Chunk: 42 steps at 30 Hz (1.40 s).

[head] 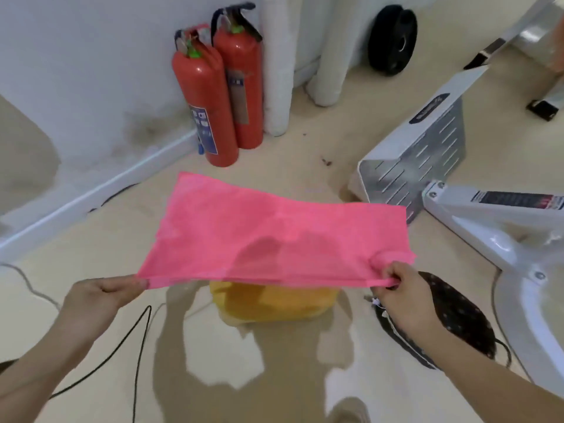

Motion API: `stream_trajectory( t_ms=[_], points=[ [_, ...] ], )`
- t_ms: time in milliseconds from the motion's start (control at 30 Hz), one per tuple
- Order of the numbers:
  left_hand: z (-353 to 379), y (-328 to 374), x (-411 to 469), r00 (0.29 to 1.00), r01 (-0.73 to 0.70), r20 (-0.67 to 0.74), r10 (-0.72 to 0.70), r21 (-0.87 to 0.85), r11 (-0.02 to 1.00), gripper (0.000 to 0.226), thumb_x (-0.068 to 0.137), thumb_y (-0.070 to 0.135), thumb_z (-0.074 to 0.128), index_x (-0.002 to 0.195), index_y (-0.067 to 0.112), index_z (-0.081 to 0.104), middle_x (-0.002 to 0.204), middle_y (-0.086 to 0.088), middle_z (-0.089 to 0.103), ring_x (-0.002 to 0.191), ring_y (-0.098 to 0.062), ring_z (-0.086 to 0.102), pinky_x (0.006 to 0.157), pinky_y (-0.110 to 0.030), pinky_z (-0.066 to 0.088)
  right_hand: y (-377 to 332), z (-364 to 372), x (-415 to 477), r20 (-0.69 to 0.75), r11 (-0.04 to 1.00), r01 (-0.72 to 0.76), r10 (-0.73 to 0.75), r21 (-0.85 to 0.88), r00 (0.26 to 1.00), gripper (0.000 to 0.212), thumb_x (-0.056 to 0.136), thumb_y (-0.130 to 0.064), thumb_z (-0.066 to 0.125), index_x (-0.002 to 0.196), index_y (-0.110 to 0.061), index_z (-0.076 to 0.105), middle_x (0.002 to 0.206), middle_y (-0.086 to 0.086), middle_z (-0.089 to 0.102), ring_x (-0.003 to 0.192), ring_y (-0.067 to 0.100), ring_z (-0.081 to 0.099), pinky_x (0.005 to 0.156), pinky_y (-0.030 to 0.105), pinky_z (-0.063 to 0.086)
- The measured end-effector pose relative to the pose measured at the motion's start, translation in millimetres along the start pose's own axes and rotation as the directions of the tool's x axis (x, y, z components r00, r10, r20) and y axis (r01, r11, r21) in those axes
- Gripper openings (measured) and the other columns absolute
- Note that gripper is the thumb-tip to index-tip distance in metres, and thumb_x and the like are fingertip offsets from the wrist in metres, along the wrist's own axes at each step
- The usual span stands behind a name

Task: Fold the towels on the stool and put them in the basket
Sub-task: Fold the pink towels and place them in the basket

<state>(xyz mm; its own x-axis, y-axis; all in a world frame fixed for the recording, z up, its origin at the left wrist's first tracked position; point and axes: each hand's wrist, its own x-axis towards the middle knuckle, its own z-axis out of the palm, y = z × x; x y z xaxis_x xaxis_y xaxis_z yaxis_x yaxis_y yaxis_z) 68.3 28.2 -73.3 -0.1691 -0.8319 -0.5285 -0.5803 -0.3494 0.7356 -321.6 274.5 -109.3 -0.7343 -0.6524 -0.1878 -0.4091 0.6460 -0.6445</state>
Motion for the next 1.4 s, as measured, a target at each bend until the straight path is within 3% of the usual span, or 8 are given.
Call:
stream_trajectory(
  t_ms=[167,300,400,633,867,1200,1300,1400],
  points=[
    [45.3,-94.2,46.2,0.974,0.196,0.106,-0.202,0.07,0.978,0.019,0.08,0.003,0.07,0.063,0.003,0.076,0.071,-0.011,0.065,0.07,-0.023,0.057,0.071,-0.025,0.051,68.0,73.3,-17.6,0.4,0.993,-0.117,0.109,-0.003,0.91,0.012,0.056,-0.01,0.059,0.054,-0.018,0.051,0.056,-0.009,0.054,0.058,0.002,0.051,0.061,0.009,0.037],
    [73.9,-114.4,88.0,0.905,0.337,0.283,-0.317,-0.023,0.941,0.041,0.091,0.02,0.055,0.057,-0.001,0.059,0.067,-0.021,0.059,0.057,-0.03,0.059,0.076,-0.04,0.059,104.3,100.4,12.0,0.623,0.745,-0.661,0.475,0.092,0.622,0.019,0.089,-0.009,0.044,0.092,-0.006,0.063,0.09,0.015,0.065,0.075,0.024,0.071,0.069,0.034,0.053],
    [99.4,-111.6,112.8,0.863,0.335,0.402,-0.305,-0.005,0.942,0.024,0.089,0.017,0.057,0.077,-0.004,0.059,0.075,-0.024,0.061,0.065,-0.033,0.061,0.06,-0.04,0.059,109.9,124.1,37.0,0.738,0.656,-0.752,0.474,0.067,0.48,0.046,0.098,-0.039,0.037,0.116,-0.004,0.06,0.104,0.02,0.061,0.092,0.035,0.068,0.071,0.043,0.057],
    [112.7,-109.9,159.3,0.902,0.072,0.422,-0.09,0.059,0.996,0.062,0.049,0.0,0.065,0.107,-0.01,0.049,0.096,-0.017,0.061,0.086,-0.031,0.056,0.076,-0.041,0.04,116.3,149.3,41.3,0.814,0.668,-0.73,0.339,0.145,0.472,0.052,0.096,-0.043,0.034,0.084,0.0,0.06,0.066,0.018,0.062,0.071,0.032,0.066,0.064,0.042,0.059],
    [111.3,-90.0,129.1,0.99,-0.085,0.127,0.063,0.18,0.98,0.012,0.071,-0.005,0.068,0.067,0.006,0.067,0.071,-0.012,0.065,0.069,-0.024,0.056,0.058,-0.026,0.042,127.8,160.6,45.4,0.335,0.873,-0.435,0.351,0.22,0.874,0.019,0.084,0.009,0.045,0.068,0.004,0.054,0.06,0.017,0.044,0.046,0.017,0.037,0.051,0.034,0.027],
    [94.0,-10.5,85.1,0.971,-0.236,-0.025,0.236,-0.213,0.948,0.029,0.076,-0.014,0.057,0.093,0.009,0.064,0.08,-0.02,0.062,0.069,-0.028,0.058,0.063,-0.031,0.047,-7.3,72.9,68.6,-0.38,0.917,0.271,-0.147,0.295,0.913,0.05,0.076,0.009,0.055,0.118,-0.019,0.056,0.087,-0.004,0.055,0.071,0.017,0.055,0.063,0.028,0.048],
    [116.3,29.9,58.2,0.911,-0.403,0.026,0.411,-0.151,0.903,0.03,0.076,-0.013,0.062,0.088,0.015,0.065,0.078,-0.015,0.056,0.066,-0.024,0.053,0.058,-0.028,0.041,-55.0,90.2,36.2,-0.203,0.786,0.617,-0.603,0.012,0.772,0.064,0.07,0.004,0.056,0.132,-0.014,0.049,0.109,0.004,0.058,0.103,0.022,0.054,0.09,0.024,0.039],
    [154.5,36.1,33.9,0.8,-0.597,0.135,0.585,0.079,0.798,0.035,0.072,-0.008,0.07,0.089,0.022,0.066,0.08,-0.005,0.054,0.06,-0.014,0.049,0.052,-0.022,0.042,-53.5,135.5,10.5,0.258,0.694,0.717,-0.682,-0.065,0.684,0.074,0.077,-0.004,0.058,0.145,-0.019,0.032,0.125,0.005,0.055,0.11,0.02,0.052,0.088,0.016,0.038]
  ],
)
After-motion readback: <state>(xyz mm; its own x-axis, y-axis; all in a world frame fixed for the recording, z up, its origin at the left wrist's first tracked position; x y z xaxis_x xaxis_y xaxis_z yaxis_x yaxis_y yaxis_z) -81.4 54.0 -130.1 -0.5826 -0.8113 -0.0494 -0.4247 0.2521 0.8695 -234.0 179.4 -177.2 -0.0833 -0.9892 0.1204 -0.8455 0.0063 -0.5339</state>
